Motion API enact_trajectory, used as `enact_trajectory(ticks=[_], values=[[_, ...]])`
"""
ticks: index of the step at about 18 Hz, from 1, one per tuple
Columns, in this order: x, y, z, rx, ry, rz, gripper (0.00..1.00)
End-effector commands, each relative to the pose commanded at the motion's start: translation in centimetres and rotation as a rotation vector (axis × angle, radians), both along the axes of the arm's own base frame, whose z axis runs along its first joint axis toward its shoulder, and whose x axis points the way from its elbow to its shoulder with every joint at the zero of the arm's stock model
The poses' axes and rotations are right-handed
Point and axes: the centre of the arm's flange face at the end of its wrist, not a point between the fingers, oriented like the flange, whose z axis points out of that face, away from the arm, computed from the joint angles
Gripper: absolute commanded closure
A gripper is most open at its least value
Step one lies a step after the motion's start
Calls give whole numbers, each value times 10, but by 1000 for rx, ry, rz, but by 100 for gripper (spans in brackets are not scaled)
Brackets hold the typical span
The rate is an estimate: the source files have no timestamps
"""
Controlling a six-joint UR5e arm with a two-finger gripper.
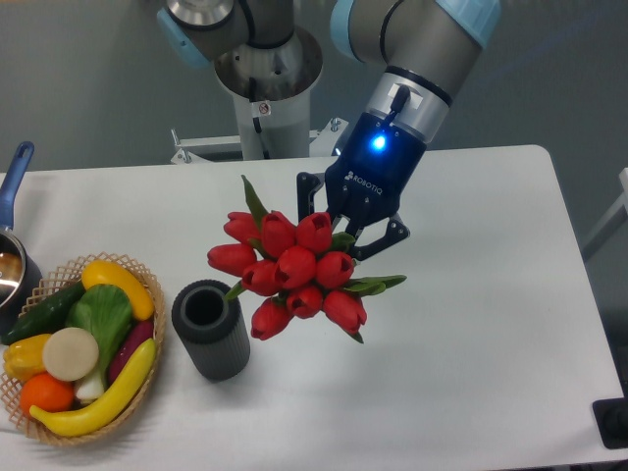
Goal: Insert the flowers into the vase
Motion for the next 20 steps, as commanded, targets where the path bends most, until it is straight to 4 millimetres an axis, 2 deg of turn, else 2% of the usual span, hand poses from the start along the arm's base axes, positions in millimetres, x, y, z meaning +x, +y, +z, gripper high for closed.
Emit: enact_trajectory(ticks=[8, 13, 16, 20], values=[[2, 2, -3, 0, -7, -6, 82], [9, 22, -9, 11, 13, -44, 82], [14, 33, -13, 73, -9, -94, 82], [20, 36, -8, 173, -56, -160, 82]])
